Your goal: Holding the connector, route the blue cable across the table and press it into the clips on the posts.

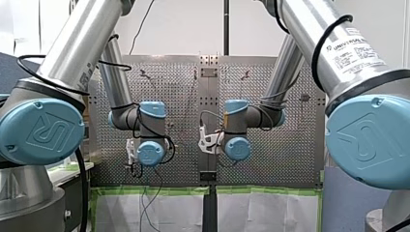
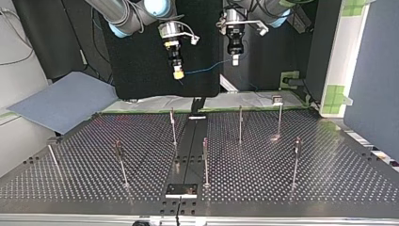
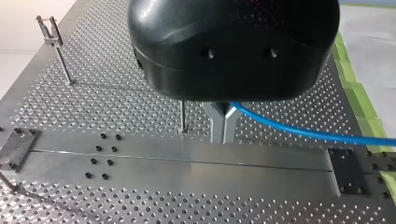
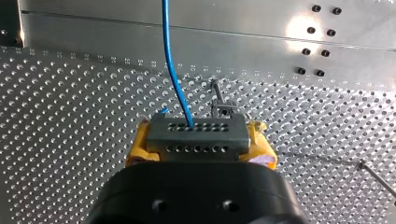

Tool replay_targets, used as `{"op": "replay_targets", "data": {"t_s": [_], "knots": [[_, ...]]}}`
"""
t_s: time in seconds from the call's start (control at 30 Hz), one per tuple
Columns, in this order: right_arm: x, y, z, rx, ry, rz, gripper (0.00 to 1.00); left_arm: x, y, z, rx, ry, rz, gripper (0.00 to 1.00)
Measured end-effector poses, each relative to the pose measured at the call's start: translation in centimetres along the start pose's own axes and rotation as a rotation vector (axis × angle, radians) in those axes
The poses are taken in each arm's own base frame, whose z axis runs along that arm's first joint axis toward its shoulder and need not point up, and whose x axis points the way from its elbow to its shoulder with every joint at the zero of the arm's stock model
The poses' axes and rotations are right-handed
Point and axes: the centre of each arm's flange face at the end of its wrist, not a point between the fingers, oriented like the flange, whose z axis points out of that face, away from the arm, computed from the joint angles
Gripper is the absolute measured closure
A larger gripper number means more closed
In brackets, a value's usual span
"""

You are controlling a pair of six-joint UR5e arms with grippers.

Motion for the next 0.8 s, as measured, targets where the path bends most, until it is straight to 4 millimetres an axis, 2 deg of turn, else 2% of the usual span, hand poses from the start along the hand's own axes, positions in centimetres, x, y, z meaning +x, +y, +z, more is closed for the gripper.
{"op": "replay_targets", "data": {"t_s": [0.13, 0.57, 0.8], "knots": [[-0.3, -0.4, 0.0, 0.013, -0.01, -0.007, 1.0, 0.0, 0.0, 0.0, 0.001, -0.001, -0.001, 0.98], [-7.4, -0.8, -2.0, 0.043, -0.198, -0.061, 1.0, 0.0, 0.0, 0.0, 0.001, -0.001, -0.001, 0.98], [-8.0, -0.8, -2.2, 0.044, -0.209, -0.064, 1.0, 0.0, 0.0, 0.0, 0.001, -0.001, -0.001, 0.98]]}}
